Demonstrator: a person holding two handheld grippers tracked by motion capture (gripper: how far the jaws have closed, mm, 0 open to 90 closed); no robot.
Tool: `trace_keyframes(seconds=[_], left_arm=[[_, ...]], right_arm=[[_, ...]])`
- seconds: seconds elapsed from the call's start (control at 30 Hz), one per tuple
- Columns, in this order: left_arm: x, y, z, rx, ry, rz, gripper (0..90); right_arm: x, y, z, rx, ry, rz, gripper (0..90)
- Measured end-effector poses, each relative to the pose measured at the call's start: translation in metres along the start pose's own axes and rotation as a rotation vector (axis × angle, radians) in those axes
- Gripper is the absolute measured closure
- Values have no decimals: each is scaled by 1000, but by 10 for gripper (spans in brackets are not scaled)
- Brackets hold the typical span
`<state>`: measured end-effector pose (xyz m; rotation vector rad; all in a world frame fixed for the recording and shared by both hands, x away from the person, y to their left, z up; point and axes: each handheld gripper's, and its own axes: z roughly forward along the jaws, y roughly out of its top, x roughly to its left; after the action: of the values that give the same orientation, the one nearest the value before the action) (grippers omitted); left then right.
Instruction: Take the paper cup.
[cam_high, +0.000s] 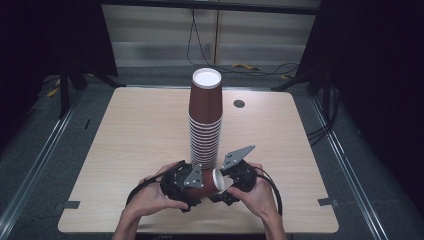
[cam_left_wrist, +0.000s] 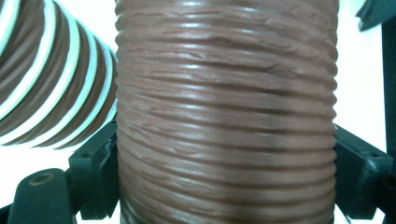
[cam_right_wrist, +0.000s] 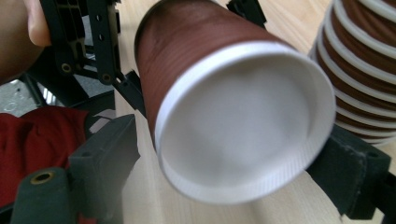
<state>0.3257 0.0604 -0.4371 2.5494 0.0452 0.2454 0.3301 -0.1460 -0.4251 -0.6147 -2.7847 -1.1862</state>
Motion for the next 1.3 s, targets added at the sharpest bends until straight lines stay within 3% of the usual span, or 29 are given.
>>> trace_keyframes(seconds=[0.1, 0.17, 0.43, 0.47, 0.5, 0.67, 0.87, 1.3], left_arm=[[-1, 1, 3, 5, -3, 7, 137], [-1, 2, 3, 30, -1, 39, 137], [-5, 5, 6, 33, -11, 57, 138], [-4, 6, 6, 47, -6, 76, 138], [-6, 5, 7, 36, -6, 64, 138], [-6, 5, 7, 33, -9, 68, 138], [-7, 5, 7, 36, -8, 77, 138], [-8, 5, 7, 40, -11, 86, 138]], right_arm=[[-1, 1, 1, 7, 15, 5, 135], [-2, 1, 2, 12, 25, 4, 134], [-2, 7, 6, 37, 49, -9, 136], [-3, 8, 7, 41, 54, -17, 138], [-3, 8, 8, 48, 56, -17, 144], [-3, 9, 9, 60, 49, -35, 178], [-4, 9, 13, 93, 73, -38, 178], [-5, 12, 14, 109, 88, -45, 186]])
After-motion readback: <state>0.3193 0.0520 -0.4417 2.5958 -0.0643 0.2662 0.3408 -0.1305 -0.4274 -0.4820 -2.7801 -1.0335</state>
